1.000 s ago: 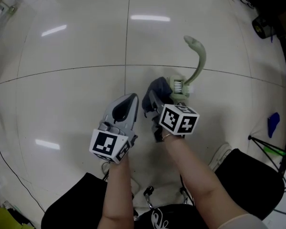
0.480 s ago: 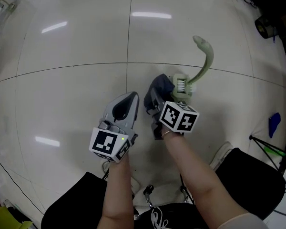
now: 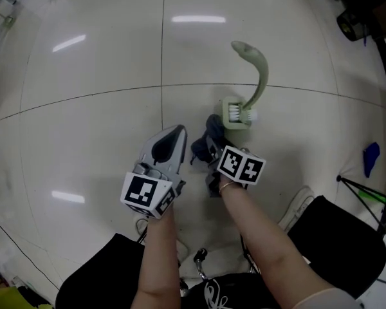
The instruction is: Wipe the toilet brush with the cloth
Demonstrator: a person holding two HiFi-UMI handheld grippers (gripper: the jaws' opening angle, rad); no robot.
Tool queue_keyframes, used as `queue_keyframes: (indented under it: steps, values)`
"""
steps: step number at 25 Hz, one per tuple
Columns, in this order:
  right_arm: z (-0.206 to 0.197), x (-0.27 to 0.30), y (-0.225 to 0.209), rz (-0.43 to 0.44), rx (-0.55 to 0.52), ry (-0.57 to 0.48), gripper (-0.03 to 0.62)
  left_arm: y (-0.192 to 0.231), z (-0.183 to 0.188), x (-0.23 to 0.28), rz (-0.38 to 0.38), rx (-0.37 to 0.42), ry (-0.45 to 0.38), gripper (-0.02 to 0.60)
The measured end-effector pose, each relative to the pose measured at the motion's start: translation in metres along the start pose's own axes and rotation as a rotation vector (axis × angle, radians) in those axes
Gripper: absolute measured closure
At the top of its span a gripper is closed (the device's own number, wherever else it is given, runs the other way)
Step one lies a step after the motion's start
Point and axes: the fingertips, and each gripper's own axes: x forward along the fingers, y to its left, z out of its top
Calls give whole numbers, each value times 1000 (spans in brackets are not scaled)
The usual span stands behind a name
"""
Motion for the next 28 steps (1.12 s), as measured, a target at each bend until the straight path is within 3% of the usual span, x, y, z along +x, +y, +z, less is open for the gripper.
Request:
queue_keyframes:
  steps: [4,7,10,13,16,18,21,25,28]
  values:
    - [-26,-27,-18,-13,-9,56,533,-9,13,10,-5,-5,-31,575]
    - [-30,-57,-42,-48,34,38,533,-19,26,18,-4,-8,-65,575]
    - [7,-95,-58,-75,31,-83,533,-33,57,26,-12,-24,-140,575]
    - [81,-134,-51,-69,-77,-252,533,-47,108,29,-15,-9,-232,575]
    - [172,-174,-6,-24,-262,-434,533,-58,163,29,-16,51,-299,575]
    - [225,-197,47,20,-445,-543,533,-64,199,32,-42,94,-329,575]
    - [268,-228,137,131,-673,-635,533,-74,232,41,-90,132,-311,575]
    - [275,-241,222,407,-674,-599,533,-72,237,59,-79,180,-231,575]
    - [269,-227,244,407,-791,-528,533,-66,227,70,-93,124,-182,575]
